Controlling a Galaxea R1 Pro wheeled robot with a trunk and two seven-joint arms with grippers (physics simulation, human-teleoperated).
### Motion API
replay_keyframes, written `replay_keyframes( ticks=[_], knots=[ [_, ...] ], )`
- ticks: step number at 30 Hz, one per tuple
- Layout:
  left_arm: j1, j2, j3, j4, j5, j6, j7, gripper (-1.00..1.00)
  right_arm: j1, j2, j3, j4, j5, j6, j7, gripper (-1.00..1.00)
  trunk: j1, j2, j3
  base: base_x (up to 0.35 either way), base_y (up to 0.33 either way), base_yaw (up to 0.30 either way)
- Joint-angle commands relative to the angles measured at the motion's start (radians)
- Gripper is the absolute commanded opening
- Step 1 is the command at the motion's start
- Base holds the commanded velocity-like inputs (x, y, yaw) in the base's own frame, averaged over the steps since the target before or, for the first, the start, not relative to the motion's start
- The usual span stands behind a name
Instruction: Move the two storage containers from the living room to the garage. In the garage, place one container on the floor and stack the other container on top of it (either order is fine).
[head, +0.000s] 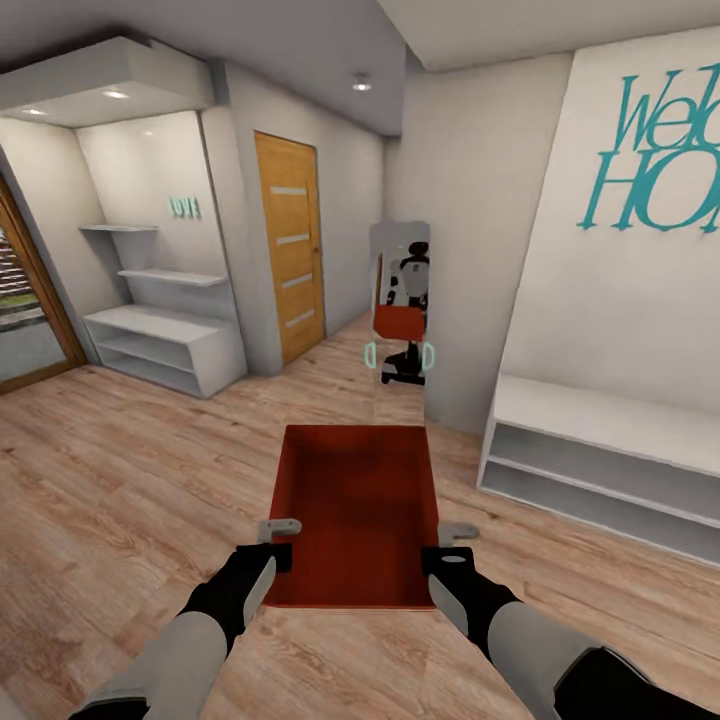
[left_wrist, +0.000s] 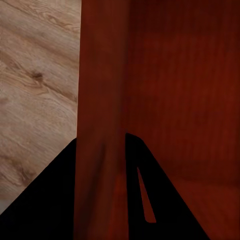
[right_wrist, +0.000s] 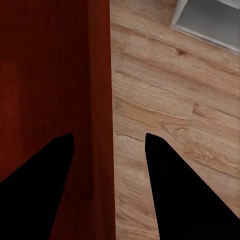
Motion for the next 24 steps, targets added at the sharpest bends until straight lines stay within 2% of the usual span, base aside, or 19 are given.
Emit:
replay_keyframes(
  ticks=[1, 17, 24],
  knots=[
    [0.0, 0.012, 0.0, 0.006, -0.005, 0.006, 0.003, -1.0, -0.002, -0.001, -0.024, -0.031, 0.011, 0.003, 0.0, -1.0, 0.001, -0.002, -0.002, 0.323, 0.0, 0.019],
    [0.0, 0.012, 0.0, 0.006, -0.005, 0.006, 0.003, -1.0, -0.002, -0.001, -0.024, -0.031, 0.011, 0.003, 0.0, -1.0, 0.001, -0.002, -0.002, 0.323, 0.0, 0.005],
    [0.0, 0.012, 0.0, 0.006, -0.005, 0.006, 0.003, -1.0, -0.002, -0.001, -0.024, -0.031, 0.011, 0.003, 0.0, -1.0, 0.001, -0.002, -0.002, 0.323, 0.0, 0.229]
  ],
)
